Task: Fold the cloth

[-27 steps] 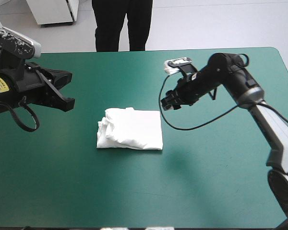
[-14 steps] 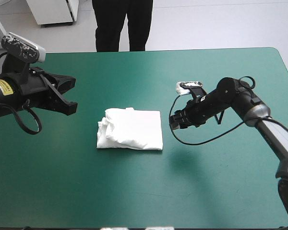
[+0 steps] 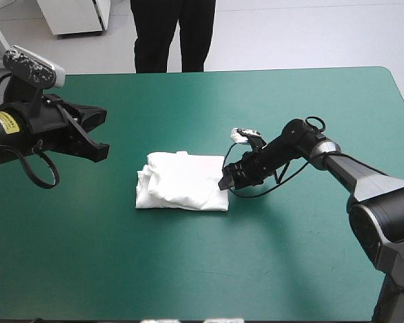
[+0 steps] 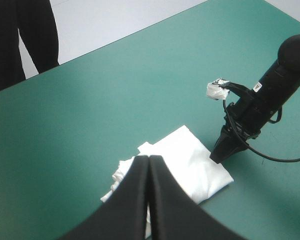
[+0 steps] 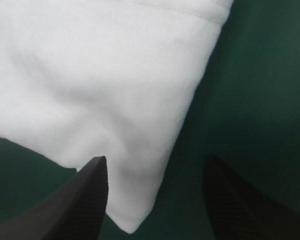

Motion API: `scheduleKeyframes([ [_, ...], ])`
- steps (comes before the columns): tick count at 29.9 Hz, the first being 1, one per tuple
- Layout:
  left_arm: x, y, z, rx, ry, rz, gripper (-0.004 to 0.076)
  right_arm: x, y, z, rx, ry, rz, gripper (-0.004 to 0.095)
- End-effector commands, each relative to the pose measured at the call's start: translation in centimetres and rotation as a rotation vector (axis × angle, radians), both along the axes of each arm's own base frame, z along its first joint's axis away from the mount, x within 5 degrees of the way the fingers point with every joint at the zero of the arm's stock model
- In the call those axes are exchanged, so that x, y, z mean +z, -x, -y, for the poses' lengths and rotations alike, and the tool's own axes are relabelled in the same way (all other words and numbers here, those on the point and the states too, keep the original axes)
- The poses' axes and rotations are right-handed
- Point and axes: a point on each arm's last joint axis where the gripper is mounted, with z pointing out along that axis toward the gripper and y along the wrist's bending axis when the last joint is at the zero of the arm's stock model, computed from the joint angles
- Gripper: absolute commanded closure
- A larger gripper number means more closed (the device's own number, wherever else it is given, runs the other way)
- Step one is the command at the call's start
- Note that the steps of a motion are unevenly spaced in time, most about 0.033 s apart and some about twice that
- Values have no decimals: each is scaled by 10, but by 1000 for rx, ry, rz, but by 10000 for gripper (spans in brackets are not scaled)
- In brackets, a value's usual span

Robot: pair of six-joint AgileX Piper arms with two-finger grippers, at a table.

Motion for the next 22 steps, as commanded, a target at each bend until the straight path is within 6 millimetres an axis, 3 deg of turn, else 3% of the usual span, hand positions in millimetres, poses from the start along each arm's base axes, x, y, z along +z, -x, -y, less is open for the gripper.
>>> scheduleKeyframes([
  [1,2,6,0,-20,6,-20,734,26,-2,-2,-9,-83,81,367],
  [15,3,7,5,-54,57,-42,734,-2,-7,-21,18,-114,36,372],
  [18,3,8,6,-63,66,-44,734,-5,-5,-28,36,-108,51,481],
  [21,4,9,8,-78,82,-49,734,-5,-7,-29,20,-106,65,714],
  [22,4,9,8,-81,85,-50,734,-5,-8,-29,11,-104,75,842],
])
